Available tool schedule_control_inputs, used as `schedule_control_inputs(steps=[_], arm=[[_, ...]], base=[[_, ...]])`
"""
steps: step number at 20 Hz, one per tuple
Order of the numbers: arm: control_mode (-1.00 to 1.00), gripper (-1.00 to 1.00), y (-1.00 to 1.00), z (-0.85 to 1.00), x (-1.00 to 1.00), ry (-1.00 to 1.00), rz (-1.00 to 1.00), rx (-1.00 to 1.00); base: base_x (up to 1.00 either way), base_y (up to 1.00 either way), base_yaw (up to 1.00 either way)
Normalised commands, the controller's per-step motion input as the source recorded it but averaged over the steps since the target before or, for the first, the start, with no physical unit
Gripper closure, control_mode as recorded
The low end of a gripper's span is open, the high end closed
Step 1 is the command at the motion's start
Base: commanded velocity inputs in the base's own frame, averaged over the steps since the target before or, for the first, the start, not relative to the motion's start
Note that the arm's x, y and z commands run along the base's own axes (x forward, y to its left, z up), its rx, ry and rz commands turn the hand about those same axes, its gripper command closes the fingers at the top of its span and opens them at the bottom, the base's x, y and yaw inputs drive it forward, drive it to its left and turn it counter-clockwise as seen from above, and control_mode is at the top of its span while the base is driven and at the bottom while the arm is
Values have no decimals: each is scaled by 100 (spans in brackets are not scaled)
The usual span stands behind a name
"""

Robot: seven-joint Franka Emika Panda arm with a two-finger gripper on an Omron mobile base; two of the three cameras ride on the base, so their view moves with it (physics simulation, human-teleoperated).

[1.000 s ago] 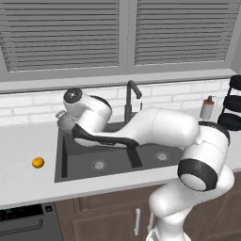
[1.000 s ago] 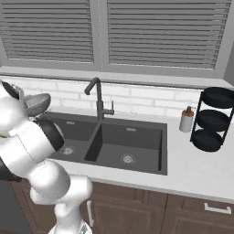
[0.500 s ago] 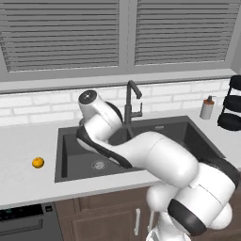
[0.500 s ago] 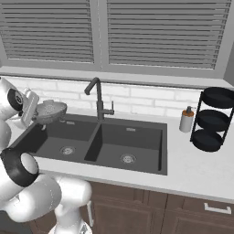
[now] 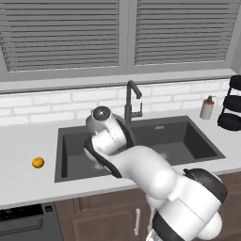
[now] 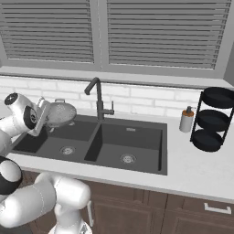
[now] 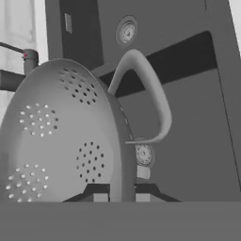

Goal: Put the colander in the sink, put the tangerine in the colander, and turn on the sink faucet and pour water over the colander.

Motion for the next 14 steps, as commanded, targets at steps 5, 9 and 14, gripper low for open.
schedule_control_inputs(steps=[5,9,14], arm=[[-100,100,14,-34,49,-6,-35,22],[-100,100,25,-3,3,5,-37,22],[-100,100,45,-18,1,2,-39,15]], base=[[0,0,0],[0,0,0],[0,0,0]])
